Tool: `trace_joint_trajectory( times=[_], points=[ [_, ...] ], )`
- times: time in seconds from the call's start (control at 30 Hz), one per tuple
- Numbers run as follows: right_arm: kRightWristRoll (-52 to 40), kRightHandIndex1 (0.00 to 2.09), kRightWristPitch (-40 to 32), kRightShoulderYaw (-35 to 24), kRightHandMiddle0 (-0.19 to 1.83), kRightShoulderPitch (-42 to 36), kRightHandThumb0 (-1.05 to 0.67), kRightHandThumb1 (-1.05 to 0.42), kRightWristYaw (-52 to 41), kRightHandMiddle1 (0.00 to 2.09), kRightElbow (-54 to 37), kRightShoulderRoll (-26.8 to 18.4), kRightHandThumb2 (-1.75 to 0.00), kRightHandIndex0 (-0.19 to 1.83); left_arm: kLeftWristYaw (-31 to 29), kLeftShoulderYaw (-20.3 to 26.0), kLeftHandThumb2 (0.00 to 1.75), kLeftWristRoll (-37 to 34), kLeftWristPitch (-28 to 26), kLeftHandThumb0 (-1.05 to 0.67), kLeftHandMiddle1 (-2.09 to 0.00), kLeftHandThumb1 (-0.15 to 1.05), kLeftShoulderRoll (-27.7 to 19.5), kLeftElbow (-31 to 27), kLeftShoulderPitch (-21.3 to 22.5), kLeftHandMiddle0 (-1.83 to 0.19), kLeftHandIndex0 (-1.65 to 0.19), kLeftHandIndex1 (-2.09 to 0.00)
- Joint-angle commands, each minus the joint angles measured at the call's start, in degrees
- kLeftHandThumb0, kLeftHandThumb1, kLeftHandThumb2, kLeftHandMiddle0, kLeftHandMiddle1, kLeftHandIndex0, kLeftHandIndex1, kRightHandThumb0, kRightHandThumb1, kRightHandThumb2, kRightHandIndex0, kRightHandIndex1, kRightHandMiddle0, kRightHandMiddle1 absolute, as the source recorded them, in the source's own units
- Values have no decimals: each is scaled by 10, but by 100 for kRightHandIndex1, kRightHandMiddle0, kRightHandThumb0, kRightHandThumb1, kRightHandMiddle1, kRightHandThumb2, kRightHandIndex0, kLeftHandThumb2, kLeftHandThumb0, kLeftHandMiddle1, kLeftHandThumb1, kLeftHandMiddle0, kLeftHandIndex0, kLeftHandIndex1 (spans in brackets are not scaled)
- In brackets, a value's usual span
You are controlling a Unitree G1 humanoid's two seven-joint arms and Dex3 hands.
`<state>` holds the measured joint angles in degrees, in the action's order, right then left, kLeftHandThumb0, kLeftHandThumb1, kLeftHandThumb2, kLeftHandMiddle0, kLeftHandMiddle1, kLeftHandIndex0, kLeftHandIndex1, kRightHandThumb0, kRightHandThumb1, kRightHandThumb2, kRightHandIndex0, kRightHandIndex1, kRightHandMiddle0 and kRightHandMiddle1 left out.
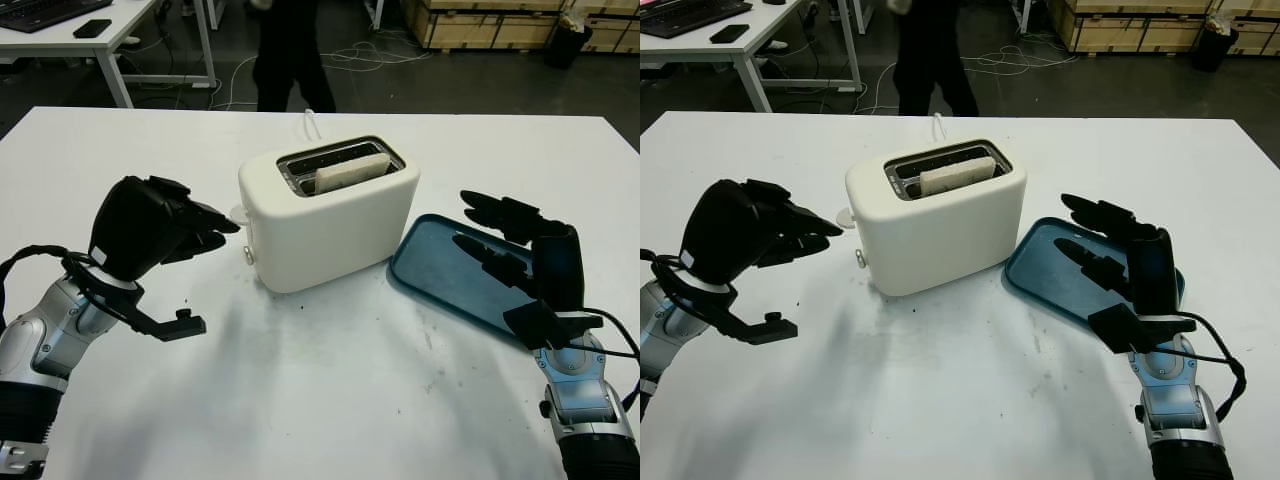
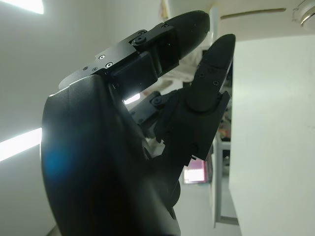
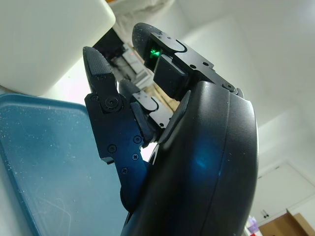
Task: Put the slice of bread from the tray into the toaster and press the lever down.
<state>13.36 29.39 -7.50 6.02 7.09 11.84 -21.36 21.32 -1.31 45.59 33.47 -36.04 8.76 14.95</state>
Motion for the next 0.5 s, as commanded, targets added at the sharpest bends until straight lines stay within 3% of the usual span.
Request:
trace_joint_trajectory(
  times=[0.0,0.17,0.37,0.47],
  points=[
    [3,1,9,-1,92,1,-33,-78,4,0,0,2,0,102,12,-5,1,7,-7,-36,-89,79,2,4,10,-109,-134,-5],
    [3,0,14,0,92,0,-31,-77,3,0,2,2,0,101,0,-2,0,11,-47,-37,-98,79,9,-21,4,-101,-131,-2],
    [-3,0,18,1,91,1,-32,-78,-1,0,9,4,0,101,2,-2,1,7,-53,-39,-102,80,4,-29,7,-100,-130,-1],
    [-2,0,16,2,91,0,-34,-79,-2,0,4,5,0,101,-3,-3,0,3,-55,-34,-105,74,5,-30,7,-100,-129,-1]
  ],
)
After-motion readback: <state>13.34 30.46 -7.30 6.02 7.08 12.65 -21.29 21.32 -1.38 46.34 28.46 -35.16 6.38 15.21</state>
